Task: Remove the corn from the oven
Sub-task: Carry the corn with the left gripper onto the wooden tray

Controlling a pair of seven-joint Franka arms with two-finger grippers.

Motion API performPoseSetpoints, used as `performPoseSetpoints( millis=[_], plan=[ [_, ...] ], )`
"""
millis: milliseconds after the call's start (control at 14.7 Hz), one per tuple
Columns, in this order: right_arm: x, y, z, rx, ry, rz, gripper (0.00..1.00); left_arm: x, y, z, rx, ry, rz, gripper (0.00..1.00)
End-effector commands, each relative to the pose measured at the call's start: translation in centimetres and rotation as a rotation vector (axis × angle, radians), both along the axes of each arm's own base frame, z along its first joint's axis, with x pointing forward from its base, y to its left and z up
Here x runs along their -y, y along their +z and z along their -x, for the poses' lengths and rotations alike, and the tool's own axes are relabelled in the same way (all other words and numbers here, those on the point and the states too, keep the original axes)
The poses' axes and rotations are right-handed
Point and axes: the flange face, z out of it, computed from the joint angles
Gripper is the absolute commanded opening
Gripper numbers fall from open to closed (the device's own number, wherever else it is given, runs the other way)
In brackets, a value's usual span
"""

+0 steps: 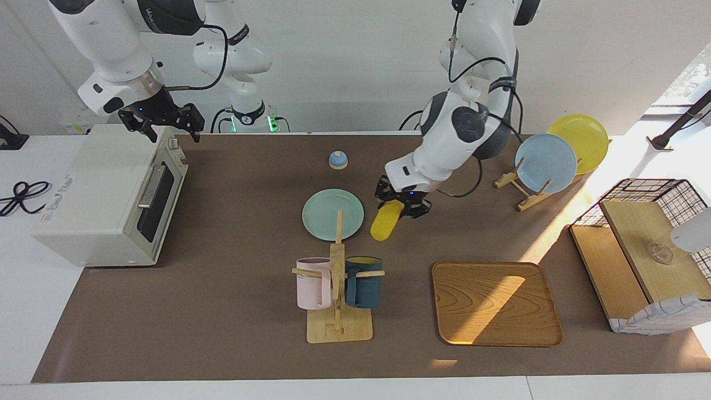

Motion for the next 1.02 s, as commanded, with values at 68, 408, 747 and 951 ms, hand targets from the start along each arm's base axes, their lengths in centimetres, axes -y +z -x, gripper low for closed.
performPoseSetpoints(
  millis=[68,408,747,951],
  plan=[
    [1.0,0.2,-0.8,-0.01,-0.005,-0.031,1.0,-8.0,0.6,-4.5,0.003,0.21,-0.024,0.0],
    [0.3,0.7,-1.1,-0.017,0.009,-0.021,1.0,-13.5,-2.3,-12.4,0.063,0.335,-0.091,0.0],
    [0.7,0.4,-1.1,-0.029,0.004,-0.019,1.0,-16.3,-8.7,-16.6,0.186,0.464,-0.108,0.0],
    [1.0,0.2,-0.9,-0.035,-0.01,-0.023,1.0,-16.6,-11.0,-15.7,0.179,0.479,-0.121,0.0]
  ],
)
